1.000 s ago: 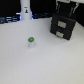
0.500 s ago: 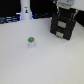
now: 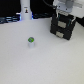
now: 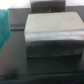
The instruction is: Open the kcup holder, insert the kcup into the holder, and close the kcup holder
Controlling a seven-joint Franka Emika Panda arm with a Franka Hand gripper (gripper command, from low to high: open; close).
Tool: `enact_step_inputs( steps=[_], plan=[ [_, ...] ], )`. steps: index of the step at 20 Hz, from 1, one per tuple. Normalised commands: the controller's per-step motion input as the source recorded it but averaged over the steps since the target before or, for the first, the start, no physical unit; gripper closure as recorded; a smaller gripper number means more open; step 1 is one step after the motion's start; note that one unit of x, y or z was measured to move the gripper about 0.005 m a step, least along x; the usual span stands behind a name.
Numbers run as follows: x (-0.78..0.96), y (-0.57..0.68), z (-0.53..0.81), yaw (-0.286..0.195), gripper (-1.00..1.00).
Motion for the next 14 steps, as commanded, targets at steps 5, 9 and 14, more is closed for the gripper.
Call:
enact_step_inputs(
  steps=[5,9,14],
  plan=[
    [-0.31,0.01,-0.31,0.015,-1.0],
    [-0.21,0.04,-0.16,-0.009,1.0],
    [-0.27,0.08,-0.09,-0.011,1.0]
  ],
)
